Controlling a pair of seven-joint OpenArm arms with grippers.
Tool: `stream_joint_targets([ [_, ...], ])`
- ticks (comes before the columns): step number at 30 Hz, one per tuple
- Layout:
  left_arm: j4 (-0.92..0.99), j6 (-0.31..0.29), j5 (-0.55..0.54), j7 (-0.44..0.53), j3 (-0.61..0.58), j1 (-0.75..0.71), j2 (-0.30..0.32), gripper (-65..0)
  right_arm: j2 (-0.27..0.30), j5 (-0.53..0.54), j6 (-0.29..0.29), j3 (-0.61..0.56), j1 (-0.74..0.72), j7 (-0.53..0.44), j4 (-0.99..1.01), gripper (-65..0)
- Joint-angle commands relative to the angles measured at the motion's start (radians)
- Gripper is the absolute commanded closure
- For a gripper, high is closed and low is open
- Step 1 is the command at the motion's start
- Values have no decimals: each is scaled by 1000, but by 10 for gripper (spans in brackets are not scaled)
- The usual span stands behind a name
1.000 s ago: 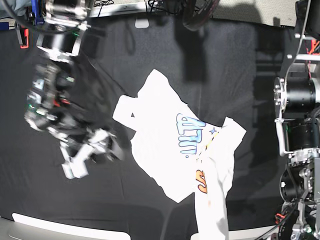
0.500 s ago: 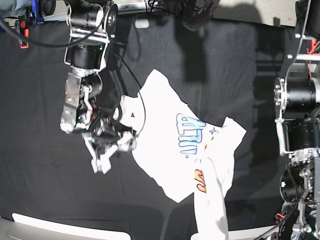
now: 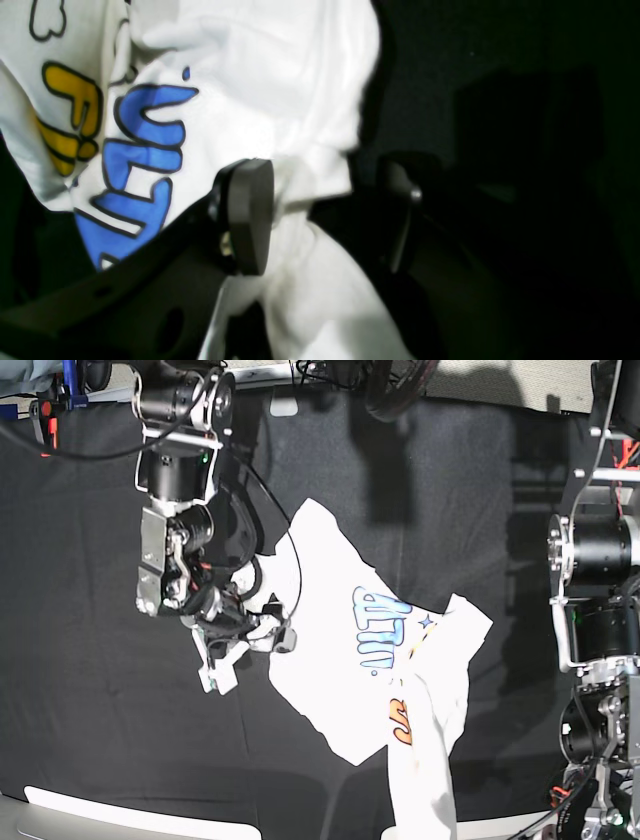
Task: Layout the t-shirt on the table in an organized manner, then fold the t-shirt properly
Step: 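Reach the right gripper to the shirt sleeve and grasp it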
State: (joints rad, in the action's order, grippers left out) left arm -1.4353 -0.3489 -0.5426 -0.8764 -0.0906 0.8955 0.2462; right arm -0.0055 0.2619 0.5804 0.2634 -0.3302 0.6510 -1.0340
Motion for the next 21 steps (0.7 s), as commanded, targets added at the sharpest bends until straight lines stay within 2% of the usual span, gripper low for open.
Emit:
stream_joint_targets([
  [1, -15, -1, -9, 27, 6, 40, 1, 0, 0, 32, 16, -2, -42, -22, -15, -316],
  [4, -15, -1, -9, 23, 6, 40, 1, 0, -1, 37, 16, -2, -61, -12, -15, -235],
  [9, -15, -1, -9, 16, 6, 40, 1, 0, -2, 26, 16, -2, -63, -8, -15, 0],
  [17, -15, -1, -8, 10, 6, 40, 2, 0, 9, -17, 16, -2, -66, 33, -19, 0],
  [21, -15, -1, -9, 9, 6, 41, 6, 0, 16, 45, 18, -2, -69, 69, -20, 0],
])
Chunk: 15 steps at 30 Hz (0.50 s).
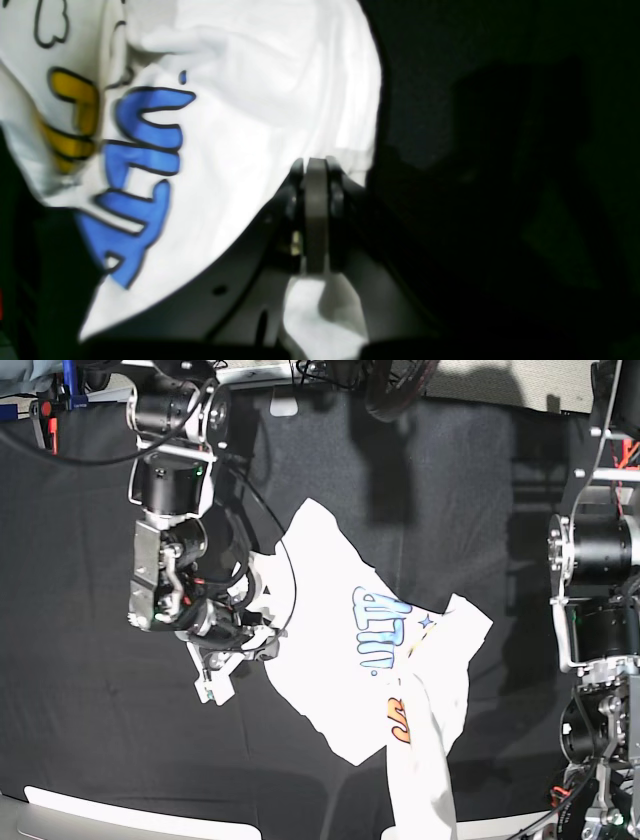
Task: Layout the t-shirt on the table in an organized manner, then fold the t-shirt properly
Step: 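Reach the right gripper to the shirt sleeve and grasp it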
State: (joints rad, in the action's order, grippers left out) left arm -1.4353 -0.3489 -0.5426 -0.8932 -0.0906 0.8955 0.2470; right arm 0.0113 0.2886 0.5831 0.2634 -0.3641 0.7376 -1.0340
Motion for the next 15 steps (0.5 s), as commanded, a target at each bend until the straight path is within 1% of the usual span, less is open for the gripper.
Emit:
stream_joint_targets([
  [1, -15, -1, -9, 26, 6, 41, 6, 0, 0, 27, 16, -2, -35, -15, -20, 0],
  [2, -15, -1, -9, 26, 6, 41, 6, 0, 0, 26, 25, -2, -35, -16, -20, -56],
  [4, -15, -1, -9, 26, 6, 41, 6, 0, 0, 24, 66, -2, -35, -31, -20, -219],
  [5, -15, -1, -9, 26, 6, 41, 6, 0, 0, 18, 80, -2, -35, -40, -20, -284],
  [6, -15, -1, -9, 26, 6, 41, 6, 0, 0, 5, 84, -2, -35, -51, -20, -335],
  [7, -15, -1, -9, 26, 6, 41, 6, 0, 0, -6, 83, -2, -35, -63, -20, -366],
  [10, -15, -1, -9, 19, 6, 40, 6, 0, 0, -66, 83, -2, -34, -85, -20, -375],
  [12, -15, -1, -9, 18, 6, 40, 6, 0, -1, -77, 80, -2, -32, -94, -19, -375],
  [15, -15, -1, -9, 18, 6, 40, 6, 0, -6, -76, 43, -2, -31, -93, -11, -375],
])
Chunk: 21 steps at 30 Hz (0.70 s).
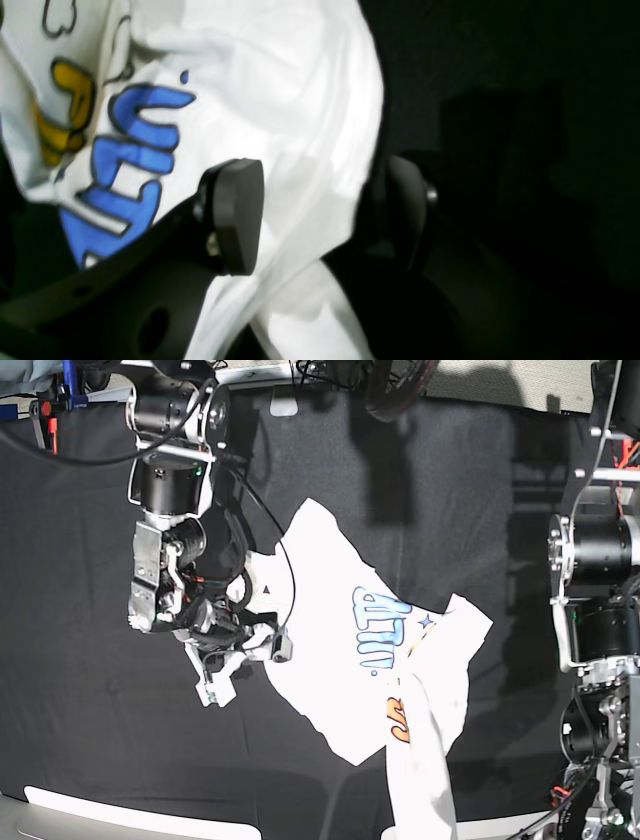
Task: Layout the t-shirt on the table in an organized manner, then fold the t-shirt properly
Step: 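Reach the right gripper to the shirt sleeve and grasp it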
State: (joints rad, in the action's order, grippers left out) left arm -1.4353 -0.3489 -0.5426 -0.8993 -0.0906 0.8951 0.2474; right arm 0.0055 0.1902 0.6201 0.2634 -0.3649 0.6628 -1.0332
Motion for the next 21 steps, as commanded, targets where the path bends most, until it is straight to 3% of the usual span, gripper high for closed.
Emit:
stream_joint_targets([
  [1, -15, -1, -9, 24, 6, 41, 5, 0, -5, 24, 5, -2, -31, -17, -3, -375],
  [10, -15, -1, -9, 8, 6, 41, 5, 0, -95, 76, 6, -2, -31, -18, 100, -366],
  [15, -15, -4, -9, -6, 6, 41, 5, 0, -77, 82, 5, -2, -34, -13, 85, -223],
  [21, -15, -4, -9, -6, 6, 41, 5, 0, -32, 82, 6, -2, -36, -9, 53, -218],
])
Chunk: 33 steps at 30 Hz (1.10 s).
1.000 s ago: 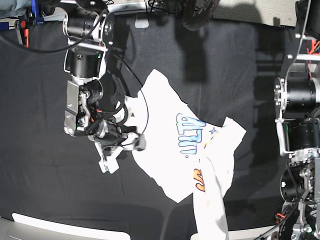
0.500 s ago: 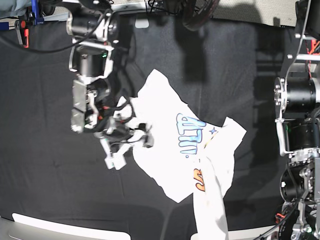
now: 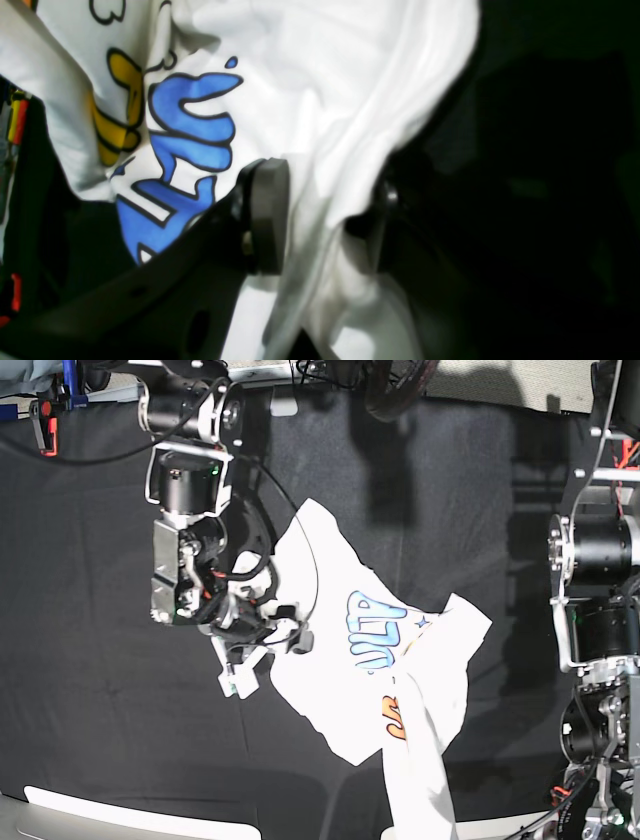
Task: Layout the t-shirt on the table in an organized manner, then fold the t-shirt properly
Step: 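Reach the right gripper to the shirt sleeve and grasp it, then lift the t-shirt with both grippers and lay it flat on the table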
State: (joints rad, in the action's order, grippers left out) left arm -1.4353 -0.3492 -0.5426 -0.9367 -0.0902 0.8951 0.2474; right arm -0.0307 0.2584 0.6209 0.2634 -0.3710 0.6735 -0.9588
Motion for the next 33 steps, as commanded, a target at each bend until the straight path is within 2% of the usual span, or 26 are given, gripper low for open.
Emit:
stream_joint_targets([
  [1, -15, -3, -9, 31, 5, 41, 5, 0, 13, 14, 5, -2, -31, -19, -21, -218],
  [4, -15, -3, -9, 31, 5, 41, 5, 0, 14, 14, 4, -2, -31, -28, -21, -213],
  [5, -15, -3, -9, 31, 5, 41, 5, 0, 14, 14, 5, -2, -31, -27, -21, -161],
  [6, -15, -3, -9, 31, 5, 41, 5, 0, 11, 13, 12, -2, -31, -27, -21, -45],
  [7, -15, -3, -9, 31, 5, 41, 5, 0, 10, 14, 31, -2, -31, -28, -21, 0],
  [9, -15, -3, -9, 31, 5, 41, 5, 0, 11, 14, 61, -2, -33, -29, -24, 0],
  [14, -15, -4, -8, 31, 5, 41, 5, 0, 14, 6, 60, -2, -31, 31, -94, 0],
  [20, -15, -4, 3, 32, 5, 41, 54, 0, 43, 6, 77, -2, -30, 156, -365, 0],
  [25, -15, -3, -2, 30, 5, 41, 143, 0, 121, 55, 74, -2, -21, 265, -639, 0],
  [28, -15, -3, -50, 12, 5, 41, 192, 0, 176, 93, 71, 0, -6, 321, -781, 0],
  [30, -15, -3, -94, -2, 5, 41, 214, 0, 202, 93, 71, 14, 19, 321, -851, 0],
  [33, -15, -4, -95, -18, 5, 41, 220, 0, 232, 106, 70, 71, 56, 311, -912, 0],
])
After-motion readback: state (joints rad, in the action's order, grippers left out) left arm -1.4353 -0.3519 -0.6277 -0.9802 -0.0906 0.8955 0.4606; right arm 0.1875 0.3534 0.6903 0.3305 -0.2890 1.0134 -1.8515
